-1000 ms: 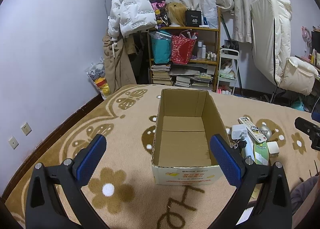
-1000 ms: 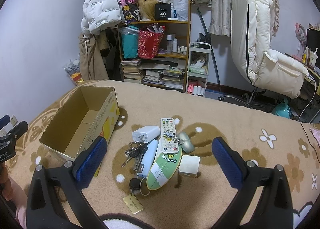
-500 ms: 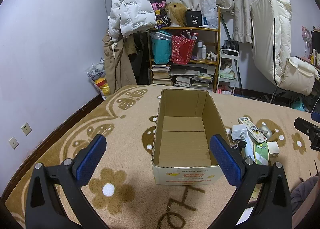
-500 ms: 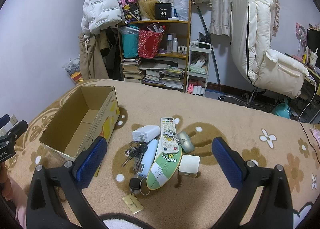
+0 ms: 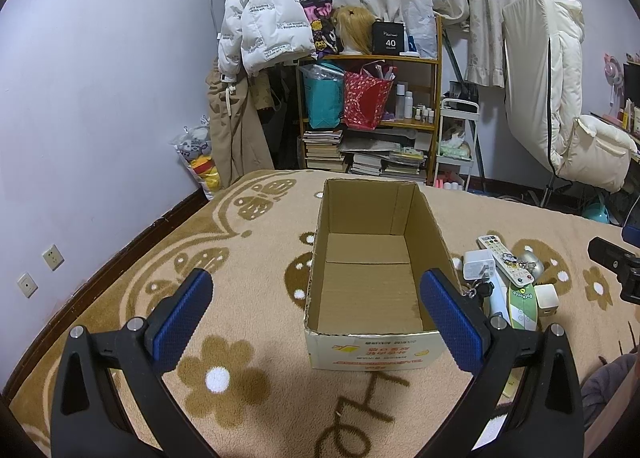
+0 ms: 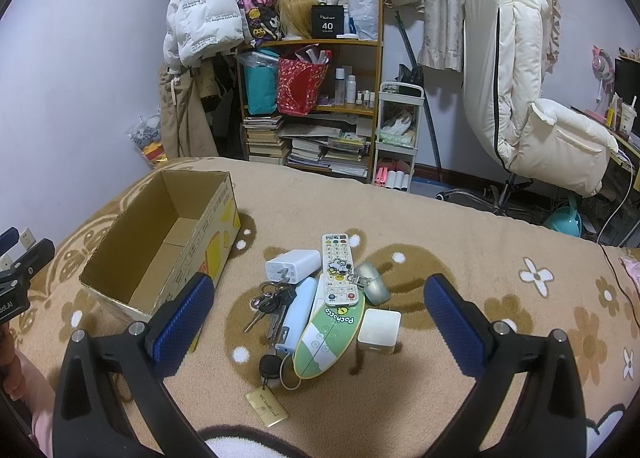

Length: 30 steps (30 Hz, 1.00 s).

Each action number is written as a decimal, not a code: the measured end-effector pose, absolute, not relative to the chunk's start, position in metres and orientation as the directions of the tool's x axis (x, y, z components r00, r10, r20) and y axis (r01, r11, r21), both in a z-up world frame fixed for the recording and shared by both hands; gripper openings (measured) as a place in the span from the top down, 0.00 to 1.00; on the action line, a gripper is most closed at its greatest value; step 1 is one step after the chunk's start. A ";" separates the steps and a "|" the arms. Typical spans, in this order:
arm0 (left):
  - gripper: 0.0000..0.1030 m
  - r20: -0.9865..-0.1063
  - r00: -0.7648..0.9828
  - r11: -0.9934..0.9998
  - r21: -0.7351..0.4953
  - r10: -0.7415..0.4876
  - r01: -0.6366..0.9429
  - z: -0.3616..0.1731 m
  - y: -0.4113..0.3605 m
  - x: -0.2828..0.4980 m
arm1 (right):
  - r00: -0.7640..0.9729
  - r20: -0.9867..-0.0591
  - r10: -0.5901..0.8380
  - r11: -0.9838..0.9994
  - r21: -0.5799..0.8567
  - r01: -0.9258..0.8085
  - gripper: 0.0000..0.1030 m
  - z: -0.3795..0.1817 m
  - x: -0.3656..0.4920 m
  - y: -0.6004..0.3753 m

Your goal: Organize rigid objects

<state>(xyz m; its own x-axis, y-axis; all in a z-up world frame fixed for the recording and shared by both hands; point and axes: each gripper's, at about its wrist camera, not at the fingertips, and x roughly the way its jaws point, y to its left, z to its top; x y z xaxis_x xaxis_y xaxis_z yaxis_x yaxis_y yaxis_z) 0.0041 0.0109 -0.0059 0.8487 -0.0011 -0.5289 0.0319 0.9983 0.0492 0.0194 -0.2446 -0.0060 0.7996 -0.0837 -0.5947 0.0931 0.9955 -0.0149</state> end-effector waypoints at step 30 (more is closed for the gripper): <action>0.00 -0.540 0.841 0.998 0.027 -0.033 0.057 -0.005 0.016 0.009 | 0.793 -0.606 -0.064 0.997 0.001 0.080 0.00 -0.004 0.022 -0.242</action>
